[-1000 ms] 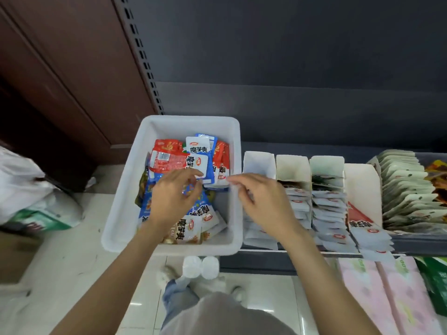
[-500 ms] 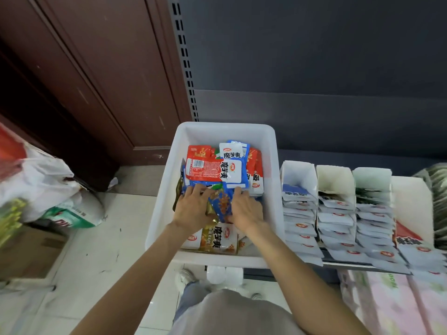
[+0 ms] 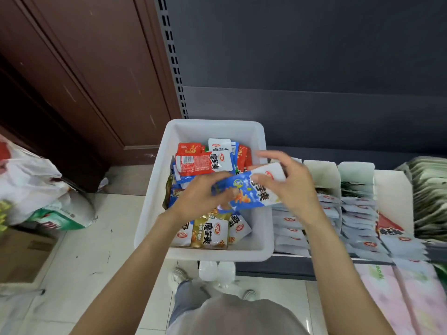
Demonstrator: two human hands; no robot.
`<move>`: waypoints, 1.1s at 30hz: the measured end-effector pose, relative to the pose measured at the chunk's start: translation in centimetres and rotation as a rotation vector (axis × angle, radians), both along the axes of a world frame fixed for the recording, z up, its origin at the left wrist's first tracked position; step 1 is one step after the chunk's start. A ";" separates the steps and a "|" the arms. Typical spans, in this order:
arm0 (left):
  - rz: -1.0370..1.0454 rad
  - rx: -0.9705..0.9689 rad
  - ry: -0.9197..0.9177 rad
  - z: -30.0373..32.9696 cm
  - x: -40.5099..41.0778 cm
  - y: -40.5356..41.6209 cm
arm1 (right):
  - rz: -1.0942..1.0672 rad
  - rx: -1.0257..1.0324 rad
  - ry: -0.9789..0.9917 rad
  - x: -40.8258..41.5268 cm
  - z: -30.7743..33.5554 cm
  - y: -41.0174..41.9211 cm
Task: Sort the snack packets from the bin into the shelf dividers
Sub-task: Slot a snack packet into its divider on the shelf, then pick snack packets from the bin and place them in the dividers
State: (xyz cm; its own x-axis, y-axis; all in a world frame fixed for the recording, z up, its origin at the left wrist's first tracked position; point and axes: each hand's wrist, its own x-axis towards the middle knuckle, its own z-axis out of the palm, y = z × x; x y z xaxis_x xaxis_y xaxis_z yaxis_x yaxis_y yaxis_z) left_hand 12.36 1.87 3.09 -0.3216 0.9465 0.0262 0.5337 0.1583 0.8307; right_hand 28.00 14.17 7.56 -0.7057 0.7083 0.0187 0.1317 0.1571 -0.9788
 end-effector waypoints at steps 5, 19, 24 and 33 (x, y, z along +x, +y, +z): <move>0.063 0.025 -0.278 0.3 2.3 1.3 | -0.190 -0.374 0.151 3.1 -0.5 2.5; 0.020 0.278 0.131 1.6 6.6 10.4 | -0.470 0.641 0.065 9.2 0.2 4.5; 0.082 0.211 0.493 -1.7 5.4 10.8 | -0.366 0.903 -0.065 8.0 -2.0 4.7; -0.022 0.110 0.557 -3.6 4.3 8.9 | -0.122 1.192 -0.655 5.5 -6.7 6.2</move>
State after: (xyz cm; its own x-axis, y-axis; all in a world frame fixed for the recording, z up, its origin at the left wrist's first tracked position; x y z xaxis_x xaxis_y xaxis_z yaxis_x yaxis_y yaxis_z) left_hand 16.70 10.74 -0.52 -0.2109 0.9351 0.2849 0.8984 0.0706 0.4334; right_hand 33.52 20.36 0.84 -0.7562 0.5556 0.3458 0.5882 0.8086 -0.0127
